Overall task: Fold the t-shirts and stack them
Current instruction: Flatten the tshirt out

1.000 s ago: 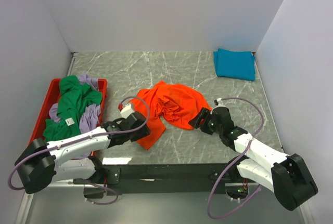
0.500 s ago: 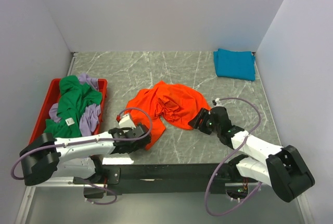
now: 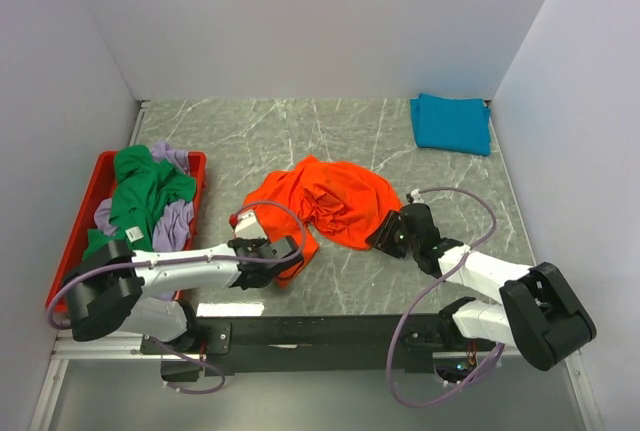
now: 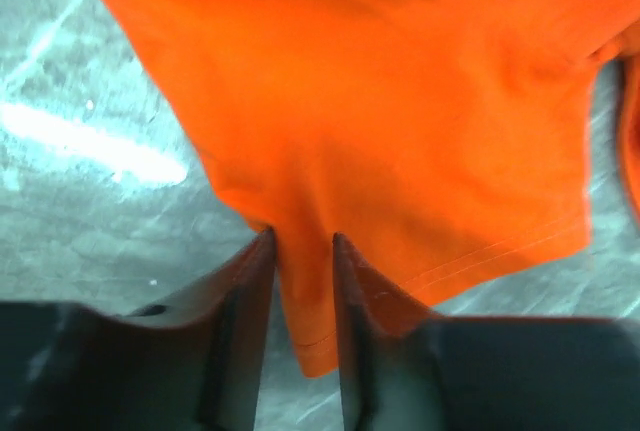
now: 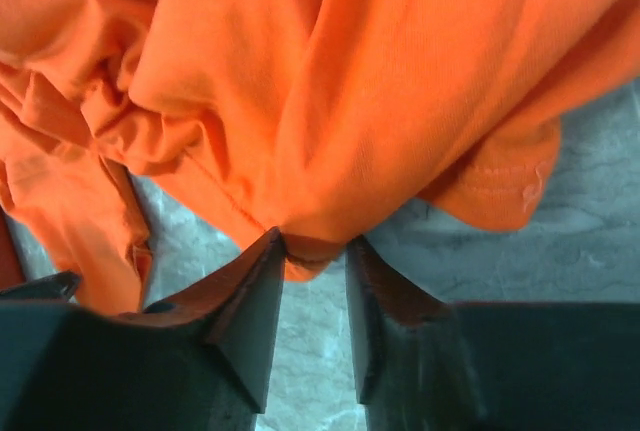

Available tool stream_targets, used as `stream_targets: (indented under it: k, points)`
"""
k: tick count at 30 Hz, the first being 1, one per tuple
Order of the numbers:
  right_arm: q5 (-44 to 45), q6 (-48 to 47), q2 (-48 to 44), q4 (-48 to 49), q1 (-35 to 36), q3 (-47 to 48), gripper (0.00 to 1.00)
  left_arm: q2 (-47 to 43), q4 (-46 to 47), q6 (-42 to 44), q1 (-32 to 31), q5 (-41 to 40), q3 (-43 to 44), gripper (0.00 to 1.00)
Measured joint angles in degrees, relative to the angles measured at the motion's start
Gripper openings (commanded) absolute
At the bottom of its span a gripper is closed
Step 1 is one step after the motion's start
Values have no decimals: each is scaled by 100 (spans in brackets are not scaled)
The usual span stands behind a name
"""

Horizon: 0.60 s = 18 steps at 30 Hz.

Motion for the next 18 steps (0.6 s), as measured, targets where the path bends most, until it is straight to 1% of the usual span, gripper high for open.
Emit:
stream_targets:
  k: [1,2,3,4,5,9,14,16,18]
  points:
    - [17,-7,33,-9,0,28,33,33,-48,9,11,-50,85,14]
    - [42,-22,70,-9,0,63,25,55,-87,35,35,-122,168,5]
    - [66,-37,101,-7,0,96,21,59,-125,74,79,-168,256,1]
    - [87,-39,120,-22,0,133,17,55,-170,131,125,-223,334,1]
    - [114,-46,127,-44,0,168,10,52,-197,177,181,-267,387,1]
    - [258,-85,107,-260,0,411,0,-164,-293,457,518,-350,496,1]
    - [442,-247,-118,-748,-107,870,0,-1043,-540,894,1073,-433,570,1]
    - [466,-354,-275,-973,-299,1084,0,-1497,-608,1091,1329,-431,634,1]
    - [433,-463,-476,-1134,-643,1246,0,-1926,-680,1274,1613,-435,741,0]
